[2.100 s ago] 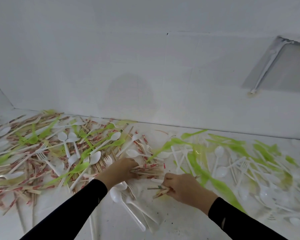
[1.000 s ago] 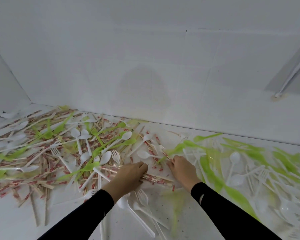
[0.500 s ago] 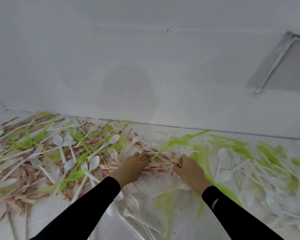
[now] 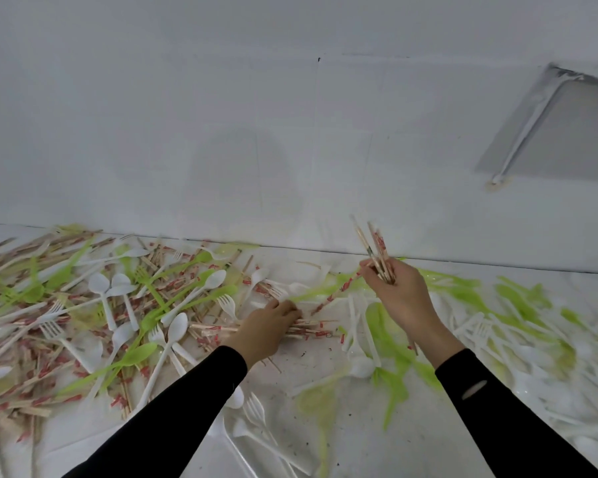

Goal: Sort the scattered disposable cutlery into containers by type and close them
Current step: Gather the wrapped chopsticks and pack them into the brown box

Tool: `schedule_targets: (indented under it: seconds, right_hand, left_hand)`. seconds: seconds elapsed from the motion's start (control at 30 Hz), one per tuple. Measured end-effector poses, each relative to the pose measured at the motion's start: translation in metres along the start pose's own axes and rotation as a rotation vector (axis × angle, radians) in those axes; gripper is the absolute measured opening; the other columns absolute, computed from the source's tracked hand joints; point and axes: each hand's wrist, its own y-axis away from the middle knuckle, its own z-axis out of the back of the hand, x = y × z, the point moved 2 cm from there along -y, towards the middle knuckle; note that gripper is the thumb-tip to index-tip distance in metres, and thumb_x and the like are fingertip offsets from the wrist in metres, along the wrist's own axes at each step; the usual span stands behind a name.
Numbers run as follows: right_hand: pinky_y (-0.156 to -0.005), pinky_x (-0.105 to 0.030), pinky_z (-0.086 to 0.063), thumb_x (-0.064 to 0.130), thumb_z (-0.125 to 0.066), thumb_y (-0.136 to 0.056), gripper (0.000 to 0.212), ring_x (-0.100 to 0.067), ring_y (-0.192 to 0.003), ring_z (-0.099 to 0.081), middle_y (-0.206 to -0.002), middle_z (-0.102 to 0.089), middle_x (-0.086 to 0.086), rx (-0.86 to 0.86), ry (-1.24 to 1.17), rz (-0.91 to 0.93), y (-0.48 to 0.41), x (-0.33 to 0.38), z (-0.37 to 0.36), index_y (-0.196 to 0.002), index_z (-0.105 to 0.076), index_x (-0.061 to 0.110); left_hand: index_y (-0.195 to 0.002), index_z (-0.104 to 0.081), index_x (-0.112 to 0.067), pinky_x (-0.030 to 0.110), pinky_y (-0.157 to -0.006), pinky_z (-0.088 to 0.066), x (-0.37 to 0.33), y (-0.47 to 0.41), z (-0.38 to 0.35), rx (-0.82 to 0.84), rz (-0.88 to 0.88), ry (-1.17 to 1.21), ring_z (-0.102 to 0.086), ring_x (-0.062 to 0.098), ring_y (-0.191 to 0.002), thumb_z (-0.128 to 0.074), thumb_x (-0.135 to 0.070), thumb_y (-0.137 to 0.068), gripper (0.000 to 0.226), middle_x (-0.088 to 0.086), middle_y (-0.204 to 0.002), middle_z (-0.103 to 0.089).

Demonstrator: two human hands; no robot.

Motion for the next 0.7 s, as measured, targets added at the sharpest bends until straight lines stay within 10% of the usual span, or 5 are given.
schedule_targets:
  seconds: [0.17,0.43,0.7]
  right_hand:
    - [-0.052,-0.017,-0.033,0.036,-0.062,-0.094,0.024,-0.003,-0.052,-0.043,-0.061,-0.044,0.009,-0.039,0.080,0.103,0.004,0.007,0.002,-0.088,-0.066,0.013]
    - [-0.051,-0.019,-0.034,0.036,-0.056,-0.097,0.024,-0.006,-0.062,-0.050,-0.067,-0.050,0.011,0.062,0.246,0.285,0.020,0.007,-0.019,-0.076,-0.046,0.039]
    - [-0.049,-0.021,-0.031,0.045,-0.048,-0.100,0.033,-0.006,-0.057,-0.049,-0.064,-0.052,0.010,0.355,0.422,0.155,0.032,-0.022,-0.041,-0.071,-0.049,0.028]
  left_hand:
    - [-0.091,-0.070,-0.022,0.022,-0.044,-0.048,0.008,0.005,-0.006,-0.160,-0.114,-0.033,-0.062,0.018,-0.075,-0.088,-0.007,-0.046,0.051,-0.003,-0.093,-0.063]
    - [-0.098,-0.061,-0.019,0.029,-0.052,-0.054,0.010,0.020,-0.012,-0.206,-0.133,0.107,-0.066,0.021,-0.077,-0.078,-0.005,-0.066,0.039,0.000,-0.092,-0.065]
    - [-0.093,-0.065,-0.019,0.025,-0.066,-0.055,0.007,0.024,-0.009,-0.230,-0.282,0.058,-0.063,0.017,-0.080,-0.079,-0.007,-0.061,0.037,-0.002,-0.094,-0.064]
